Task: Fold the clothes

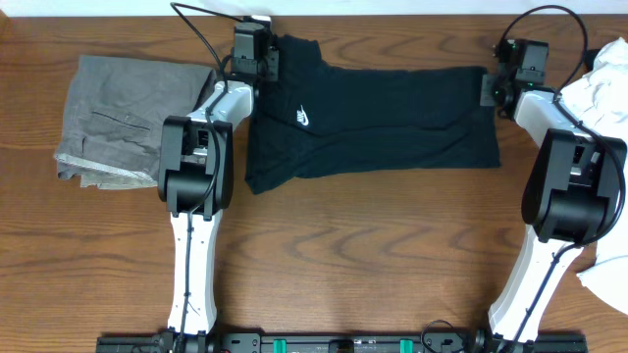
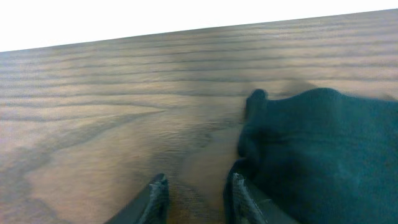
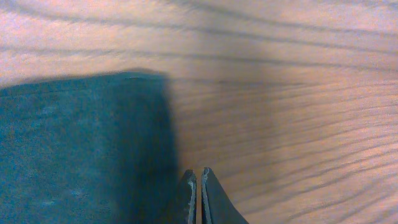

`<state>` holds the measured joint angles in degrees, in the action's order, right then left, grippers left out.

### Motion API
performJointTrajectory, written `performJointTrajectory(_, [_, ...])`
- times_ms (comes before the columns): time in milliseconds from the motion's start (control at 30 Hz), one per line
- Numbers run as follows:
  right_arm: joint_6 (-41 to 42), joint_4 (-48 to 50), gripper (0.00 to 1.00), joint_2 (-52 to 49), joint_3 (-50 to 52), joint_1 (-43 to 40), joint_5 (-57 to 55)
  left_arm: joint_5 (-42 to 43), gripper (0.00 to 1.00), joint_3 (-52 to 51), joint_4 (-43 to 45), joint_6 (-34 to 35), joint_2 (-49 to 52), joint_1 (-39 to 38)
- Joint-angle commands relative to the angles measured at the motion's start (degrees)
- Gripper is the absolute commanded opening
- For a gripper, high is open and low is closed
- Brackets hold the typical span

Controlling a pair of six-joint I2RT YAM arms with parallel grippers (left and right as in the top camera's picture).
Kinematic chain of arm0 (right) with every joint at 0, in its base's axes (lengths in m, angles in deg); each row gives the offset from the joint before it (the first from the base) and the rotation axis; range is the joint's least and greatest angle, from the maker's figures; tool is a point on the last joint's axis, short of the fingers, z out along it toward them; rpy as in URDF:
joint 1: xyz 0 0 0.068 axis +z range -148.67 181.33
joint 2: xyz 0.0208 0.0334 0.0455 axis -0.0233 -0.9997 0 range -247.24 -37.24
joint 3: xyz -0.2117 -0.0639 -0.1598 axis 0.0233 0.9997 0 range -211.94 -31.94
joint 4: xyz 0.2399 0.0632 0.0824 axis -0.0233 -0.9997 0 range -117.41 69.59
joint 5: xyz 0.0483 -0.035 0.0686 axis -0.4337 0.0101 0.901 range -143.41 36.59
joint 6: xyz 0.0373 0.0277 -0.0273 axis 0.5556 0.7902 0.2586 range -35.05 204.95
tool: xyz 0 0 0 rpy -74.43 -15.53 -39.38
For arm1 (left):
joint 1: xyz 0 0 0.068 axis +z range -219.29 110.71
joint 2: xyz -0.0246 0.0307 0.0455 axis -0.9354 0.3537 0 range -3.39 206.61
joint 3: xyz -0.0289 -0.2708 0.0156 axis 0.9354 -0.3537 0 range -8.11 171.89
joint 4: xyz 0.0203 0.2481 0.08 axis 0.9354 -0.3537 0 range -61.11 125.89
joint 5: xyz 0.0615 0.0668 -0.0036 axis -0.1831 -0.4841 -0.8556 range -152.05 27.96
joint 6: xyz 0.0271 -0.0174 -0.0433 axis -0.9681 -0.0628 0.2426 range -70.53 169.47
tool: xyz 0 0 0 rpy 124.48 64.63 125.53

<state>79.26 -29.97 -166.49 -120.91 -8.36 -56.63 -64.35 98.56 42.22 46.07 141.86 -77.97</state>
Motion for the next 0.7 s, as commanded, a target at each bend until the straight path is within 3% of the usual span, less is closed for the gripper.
performJointTrajectory(0, [-0.8,1.4,0.07,-1.0,0.1,-1.3,-0.5,-1.8,0.5,-0.6,-0.5,-0.6,-3.7,0.0])
performJointTrajectory(133, [-2.7,-0.4,0.11,0.2,-2.0,-1.0,1.6,-1.8,0.57,-0.6,-1.2,-0.2,-9.6,-0.4])
performJointTrajectory(233, [-4.1,-5.5,0.12,1.1,-5.2,0.4,2.8,-1.8,0.66,-0.6,-5.1,4.2,-15.0,-0.4])
performJointTrajectory(300, [-5.4,-9.2,0.11,1.3,-7.4,1.6,4.7,-1.5,0.65,-0.6,-10.3,7.9,-18.3,-0.4])
performJointTrajectory(433, [-5.6,-12.5,0.02,1.3,-8.5,4.2,5.4,2.9,0.28,-0.6,-23.4,9.8,-22.0,-0.4])
performJointTrajectory(567, [-5.7,-12.7,0.01,0.0,-8.5,5.3,5.5,8.1,0.22,-0.7,-34.2,9.7,-21.0,-0.4])
performJointTrajectory(667, [-5.7,-12.5,0.01,-1.3,-8.5,5.1,5.6,8.6,0.22,-2.0,-35.0,9.7,-19.8,-0.4])
